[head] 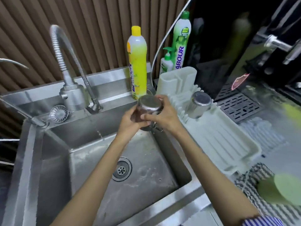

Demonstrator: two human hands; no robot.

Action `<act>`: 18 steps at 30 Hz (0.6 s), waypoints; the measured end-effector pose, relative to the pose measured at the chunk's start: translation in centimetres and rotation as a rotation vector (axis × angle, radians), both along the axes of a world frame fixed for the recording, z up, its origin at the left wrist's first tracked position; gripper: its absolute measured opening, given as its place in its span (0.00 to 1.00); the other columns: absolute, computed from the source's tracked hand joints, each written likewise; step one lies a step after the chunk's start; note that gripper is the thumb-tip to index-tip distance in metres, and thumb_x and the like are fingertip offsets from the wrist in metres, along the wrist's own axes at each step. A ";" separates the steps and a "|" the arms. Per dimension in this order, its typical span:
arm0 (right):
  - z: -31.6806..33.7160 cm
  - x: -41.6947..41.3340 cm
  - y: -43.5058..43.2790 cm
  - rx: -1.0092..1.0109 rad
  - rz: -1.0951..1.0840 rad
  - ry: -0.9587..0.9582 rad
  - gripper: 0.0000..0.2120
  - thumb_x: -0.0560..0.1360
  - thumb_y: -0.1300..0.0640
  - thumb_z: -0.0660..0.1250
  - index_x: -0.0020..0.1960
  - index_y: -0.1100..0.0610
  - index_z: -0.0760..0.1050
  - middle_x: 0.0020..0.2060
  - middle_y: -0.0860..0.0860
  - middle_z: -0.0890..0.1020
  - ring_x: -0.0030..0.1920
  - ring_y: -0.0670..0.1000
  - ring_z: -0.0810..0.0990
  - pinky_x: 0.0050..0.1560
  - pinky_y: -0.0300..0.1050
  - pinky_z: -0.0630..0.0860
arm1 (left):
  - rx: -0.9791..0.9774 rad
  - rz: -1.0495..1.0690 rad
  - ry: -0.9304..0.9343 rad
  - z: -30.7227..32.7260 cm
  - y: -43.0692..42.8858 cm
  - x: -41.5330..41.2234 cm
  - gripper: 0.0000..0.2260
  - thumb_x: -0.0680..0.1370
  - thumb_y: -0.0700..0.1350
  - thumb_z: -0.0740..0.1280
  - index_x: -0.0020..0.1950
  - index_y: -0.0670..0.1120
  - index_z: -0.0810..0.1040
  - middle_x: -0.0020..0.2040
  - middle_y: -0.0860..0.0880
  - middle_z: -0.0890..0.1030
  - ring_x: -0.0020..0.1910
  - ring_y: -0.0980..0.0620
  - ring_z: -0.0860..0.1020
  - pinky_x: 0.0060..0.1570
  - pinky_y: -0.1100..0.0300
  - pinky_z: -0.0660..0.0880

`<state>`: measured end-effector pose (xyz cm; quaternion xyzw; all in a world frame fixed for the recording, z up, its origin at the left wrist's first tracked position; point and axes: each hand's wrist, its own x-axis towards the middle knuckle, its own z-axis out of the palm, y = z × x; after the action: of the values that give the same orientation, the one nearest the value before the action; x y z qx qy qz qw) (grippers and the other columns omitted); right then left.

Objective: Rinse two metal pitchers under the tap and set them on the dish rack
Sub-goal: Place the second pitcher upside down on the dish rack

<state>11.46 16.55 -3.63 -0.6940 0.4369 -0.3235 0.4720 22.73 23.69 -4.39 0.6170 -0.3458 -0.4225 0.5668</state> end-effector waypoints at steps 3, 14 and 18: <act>2.2 -4.7 -1.4 -0.070 -0.120 -0.001 0.37 0.59 0.57 0.80 0.63 0.54 0.66 0.48 0.43 0.77 0.48 0.43 0.76 0.49 0.30 0.71 | -0.053 -0.028 -0.001 1.3 -2.8 -4.1 0.32 0.68 0.31 0.73 0.70 0.42 0.68 0.61 0.48 0.78 0.58 0.54 0.77 0.61 0.57 0.73; -0.1 -16.1 -4.3 -0.108 -0.490 0.081 0.35 0.59 0.62 0.79 0.61 0.55 0.65 0.51 0.47 0.74 0.50 0.48 0.74 0.44 0.28 0.66 | -0.013 -0.342 0.016 0.9 -10.6 -12.7 0.16 0.78 0.34 0.61 0.65 0.41 0.74 0.58 0.47 0.79 0.57 0.53 0.78 0.54 0.64 0.75; -2.5 -16.2 -5.0 -0.100 -0.565 0.047 0.37 0.59 0.61 0.79 0.62 0.55 0.65 0.53 0.47 0.73 0.50 0.46 0.73 0.42 0.26 0.65 | -0.010 -0.350 0.022 -0.7 -11.2 -14.8 0.16 0.78 0.35 0.62 0.66 0.44 0.74 0.61 0.47 0.78 0.60 0.54 0.76 0.53 0.69 0.75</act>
<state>-4.70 11.59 -6.13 -0.5746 0.6074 -0.4470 0.3180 7.90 12.47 -5.13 0.5400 -0.4437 -0.5196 0.4915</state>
